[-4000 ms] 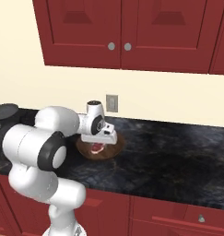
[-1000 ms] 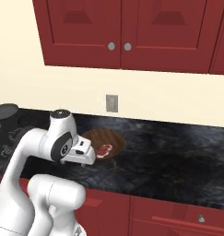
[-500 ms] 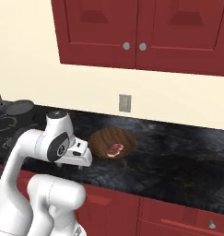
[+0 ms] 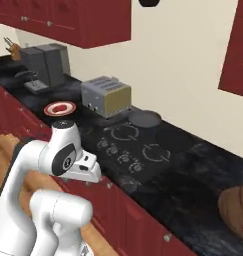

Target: Place one of the steaks on the plate and the other in the bowl. Then place the bowl in the fridge.

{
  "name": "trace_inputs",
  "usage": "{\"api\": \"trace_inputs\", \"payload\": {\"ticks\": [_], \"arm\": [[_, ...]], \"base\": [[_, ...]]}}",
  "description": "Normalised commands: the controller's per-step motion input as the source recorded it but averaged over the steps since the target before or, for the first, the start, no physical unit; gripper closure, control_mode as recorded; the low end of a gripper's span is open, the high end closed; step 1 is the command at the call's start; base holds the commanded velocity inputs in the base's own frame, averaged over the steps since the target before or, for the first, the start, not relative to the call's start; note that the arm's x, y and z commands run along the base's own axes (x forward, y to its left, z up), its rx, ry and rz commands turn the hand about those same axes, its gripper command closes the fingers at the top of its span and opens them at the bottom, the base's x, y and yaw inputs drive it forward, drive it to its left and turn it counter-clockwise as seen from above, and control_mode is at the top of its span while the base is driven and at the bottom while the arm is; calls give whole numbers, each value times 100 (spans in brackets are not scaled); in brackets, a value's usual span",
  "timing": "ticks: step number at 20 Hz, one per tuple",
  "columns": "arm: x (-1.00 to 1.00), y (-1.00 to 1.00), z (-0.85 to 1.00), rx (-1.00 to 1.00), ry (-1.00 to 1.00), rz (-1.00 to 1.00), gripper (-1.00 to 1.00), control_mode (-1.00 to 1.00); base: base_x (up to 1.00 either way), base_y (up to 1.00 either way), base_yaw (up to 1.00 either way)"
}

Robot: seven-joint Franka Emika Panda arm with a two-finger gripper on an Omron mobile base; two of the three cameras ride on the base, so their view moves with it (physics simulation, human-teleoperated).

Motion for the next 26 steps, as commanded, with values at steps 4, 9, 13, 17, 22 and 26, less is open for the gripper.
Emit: {"api": "trace_inputs", "payload": {"ticks": [4, 9, 13, 17, 22, 26], "arm": [[0, 0, 0, 0, 0, 0, -100, 100], [0, 0, 0, 0, 0, 0, -100, 100], [0, 0, 0, 0, 0, 0, -100, 100], [0, 0, 0, 0, 0, 0, -100, 100], [0, 0, 0, 0, 0, 0, -100, 100], [0, 0, 0, 0, 0, 0, -100, 100]], "base": [[-7, 71, 87], [11, 42, 90], [39, 24, 88], [100, 62, 30], [100, 96, 0], [100, 69, 0]]}}
